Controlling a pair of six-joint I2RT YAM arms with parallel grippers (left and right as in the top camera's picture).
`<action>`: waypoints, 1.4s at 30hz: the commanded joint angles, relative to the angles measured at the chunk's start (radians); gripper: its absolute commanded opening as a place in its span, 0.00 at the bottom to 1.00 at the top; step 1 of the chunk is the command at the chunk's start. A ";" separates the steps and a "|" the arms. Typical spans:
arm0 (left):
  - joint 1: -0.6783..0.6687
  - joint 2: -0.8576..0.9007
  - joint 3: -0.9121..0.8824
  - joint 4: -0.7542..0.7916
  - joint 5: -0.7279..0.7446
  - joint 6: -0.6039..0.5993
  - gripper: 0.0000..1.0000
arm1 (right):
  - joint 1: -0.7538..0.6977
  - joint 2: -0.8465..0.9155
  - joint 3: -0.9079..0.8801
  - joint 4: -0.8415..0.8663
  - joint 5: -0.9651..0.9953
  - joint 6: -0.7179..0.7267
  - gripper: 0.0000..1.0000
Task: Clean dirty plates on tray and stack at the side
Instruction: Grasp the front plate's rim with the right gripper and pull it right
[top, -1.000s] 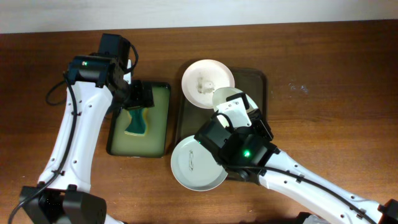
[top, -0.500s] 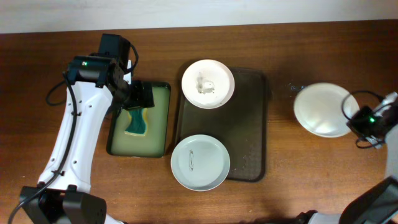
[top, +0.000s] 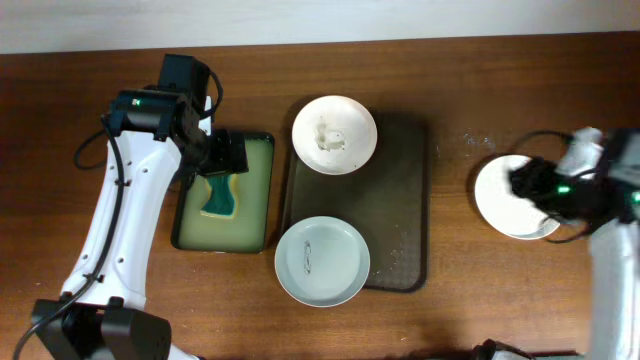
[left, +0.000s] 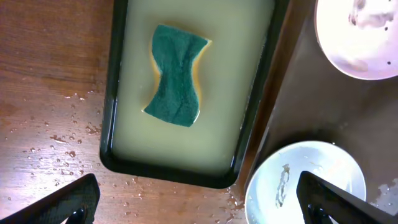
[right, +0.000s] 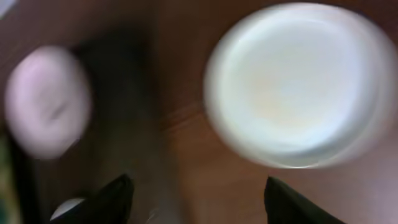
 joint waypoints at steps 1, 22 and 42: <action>0.002 -0.016 0.001 0.002 0.006 0.005 1.00 | 0.274 -0.022 -0.003 -0.069 -0.007 -0.071 0.60; 0.002 -0.016 0.001 0.001 0.006 0.005 1.00 | 0.620 0.458 -0.016 0.116 0.230 0.067 0.04; 0.001 -0.015 -0.446 0.455 -0.018 0.028 0.77 | 0.561 0.258 0.034 0.028 0.122 -0.016 0.44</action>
